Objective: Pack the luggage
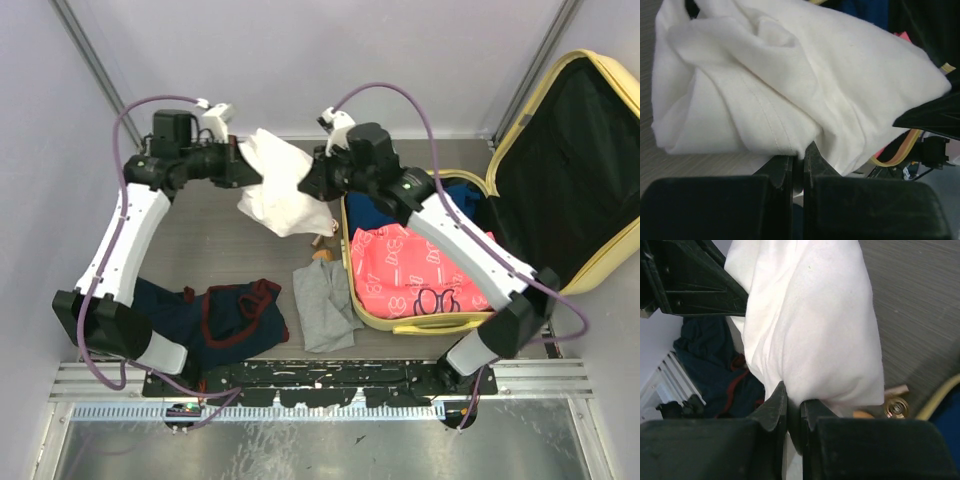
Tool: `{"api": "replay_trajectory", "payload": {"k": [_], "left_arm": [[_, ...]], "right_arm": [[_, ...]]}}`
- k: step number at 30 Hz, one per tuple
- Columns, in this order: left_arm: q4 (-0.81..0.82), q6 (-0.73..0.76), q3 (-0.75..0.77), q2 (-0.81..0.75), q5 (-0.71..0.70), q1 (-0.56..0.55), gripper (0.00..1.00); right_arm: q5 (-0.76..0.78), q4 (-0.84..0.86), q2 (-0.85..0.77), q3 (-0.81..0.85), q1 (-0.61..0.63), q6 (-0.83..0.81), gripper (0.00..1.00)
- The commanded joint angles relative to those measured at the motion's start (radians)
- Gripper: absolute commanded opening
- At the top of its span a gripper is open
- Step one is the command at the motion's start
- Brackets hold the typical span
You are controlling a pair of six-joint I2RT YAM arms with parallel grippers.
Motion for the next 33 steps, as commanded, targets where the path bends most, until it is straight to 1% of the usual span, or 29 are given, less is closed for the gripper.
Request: {"api": "replay_trajectory", "payload": {"k": [1,6,10,13,17,21,23,27,33], "left_arm": [[0.167,-0.117,-0.011,-0.047,-0.065,-0.186,0.0],[0.224,-0.184,0.015,0.017,-0.135,-0.394,0.0],[0.262,-0.219,0.041,0.087,-0.2,-0.545,0.0],[0.297,-0.251,0.069,0.149,-0.239,-0.637,0.0],[0.355,-0.29,0.101,0.248,-0.271,-0.736,0.0],[0.375,-0.322,0.164,0.355,-0.301,-0.77,0.0],[0.36,-0.327,0.196,0.404,-0.361,-0.77,0.0],[0.332,-0.275,0.241,0.485,-0.461,-0.759,0.0],[0.337,-0.253,0.232,0.563,-0.495,-0.703,0.0]], "right_arm": [[-0.005,-0.08,-0.198,-0.098,-0.075,-0.138,0.0],[-0.047,-0.18,-0.376,-0.192,-0.24,-0.199,0.0],[-0.055,-0.239,-0.482,-0.265,-0.352,-0.227,0.0],[-0.028,-0.3,-0.539,-0.298,-0.43,-0.258,0.0],[0.04,-0.38,-0.588,-0.339,-0.5,-0.297,0.0],[0.078,-0.382,-0.573,-0.388,-0.537,-0.342,0.0],[0.075,-0.357,-0.542,-0.411,-0.563,-0.365,0.0],[0.029,-0.222,-0.476,-0.469,-0.632,-0.421,0.0],[-0.014,-0.044,-0.304,-0.49,-0.705,-0.467,0.0]]}}
